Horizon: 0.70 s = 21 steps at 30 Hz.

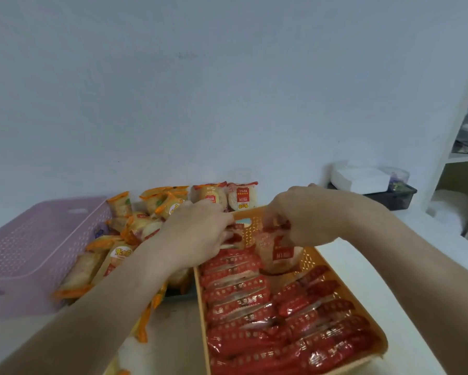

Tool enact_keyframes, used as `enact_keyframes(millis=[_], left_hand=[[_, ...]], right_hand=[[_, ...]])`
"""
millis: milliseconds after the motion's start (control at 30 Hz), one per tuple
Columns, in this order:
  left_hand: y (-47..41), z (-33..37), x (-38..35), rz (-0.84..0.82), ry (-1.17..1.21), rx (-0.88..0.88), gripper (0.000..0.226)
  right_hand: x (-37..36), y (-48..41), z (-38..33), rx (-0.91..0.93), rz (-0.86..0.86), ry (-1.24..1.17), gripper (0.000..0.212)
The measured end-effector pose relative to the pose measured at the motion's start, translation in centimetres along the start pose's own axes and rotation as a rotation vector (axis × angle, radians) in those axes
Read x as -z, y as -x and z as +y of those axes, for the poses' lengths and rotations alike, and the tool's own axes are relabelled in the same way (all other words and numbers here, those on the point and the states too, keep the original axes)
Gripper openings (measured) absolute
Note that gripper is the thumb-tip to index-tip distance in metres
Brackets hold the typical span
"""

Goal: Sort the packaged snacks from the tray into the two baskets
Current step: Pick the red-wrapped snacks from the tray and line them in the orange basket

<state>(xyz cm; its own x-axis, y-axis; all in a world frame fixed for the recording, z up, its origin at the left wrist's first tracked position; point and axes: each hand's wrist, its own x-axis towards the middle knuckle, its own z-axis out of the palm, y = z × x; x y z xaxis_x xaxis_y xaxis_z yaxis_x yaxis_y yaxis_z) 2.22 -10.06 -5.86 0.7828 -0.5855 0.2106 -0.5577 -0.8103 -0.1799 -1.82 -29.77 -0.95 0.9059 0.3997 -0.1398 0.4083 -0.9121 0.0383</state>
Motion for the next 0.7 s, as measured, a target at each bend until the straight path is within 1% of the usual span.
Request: enact_keyframes(millis=[67,100,167,233,300,400,467,533,633,667,700], left_hand=[[0.0,-0.1,0.1,0.0,0.0,-0.007,0.037],[0.4,0.3,0.1,-0.01,0.011,0.006,0.041],[0.5,0.4,0.1,-0.005,0.018,0.026,0.048],[0.6,0.7,0.2,-0.008,-0.017,0.031,0.054],[0.8,1.1,0.2,0.026,-0.088,0.006,0.056],[1.0,1.4,-0.2,0.096,-0.159,-0.055,0.045],[0.8,1.2,-0.3,0.058,-0.157,-0.078,0.042],[0.7,1.0,-0.1,0.011,-0.124,-0.074,0.044],[0.9,0.4,0.1,0.082,-0.063,-0.097,0.048],[0.9,0.1,0.2,0.13,0.037,-0.096,0.049],[0.7,-0.4,0.5,0.203,0.179,-0.079,0.046]], right_hand=[[-0.5,0.0,-0.4,-0.005,-0.161,-0.068,0.038],[-1.1,0.2,-0.8,0.004,-0.23,-0.075,0.033],[-1.9,-0.1,-0.8,0.021,-0.263,-0.064,0.02],[-2.2,0.2,-0.4,0.014,-0.277,-0.14,0.03],[-2.5,0.8,-0.1,0.018,-0.291,-0.304,0.038],[-2.7,1.5,0.6,0.076,-0.31,-0.45,0.047],[-2.6,1.8,1.1,0.1,-0.313,-0.463,0.049],[-2.4,2.0,1.4,0.108,-0.325,-0.429,0.052],[-2.0,2.3,1.6,0.156,-0.406,-0.433,0.046],[-1.6,2.6,1.7,0.174,-0.387,-0.465,0.045],[-1.3,2.8,2.1,0.189,-0.32,-0.532,0.045]])
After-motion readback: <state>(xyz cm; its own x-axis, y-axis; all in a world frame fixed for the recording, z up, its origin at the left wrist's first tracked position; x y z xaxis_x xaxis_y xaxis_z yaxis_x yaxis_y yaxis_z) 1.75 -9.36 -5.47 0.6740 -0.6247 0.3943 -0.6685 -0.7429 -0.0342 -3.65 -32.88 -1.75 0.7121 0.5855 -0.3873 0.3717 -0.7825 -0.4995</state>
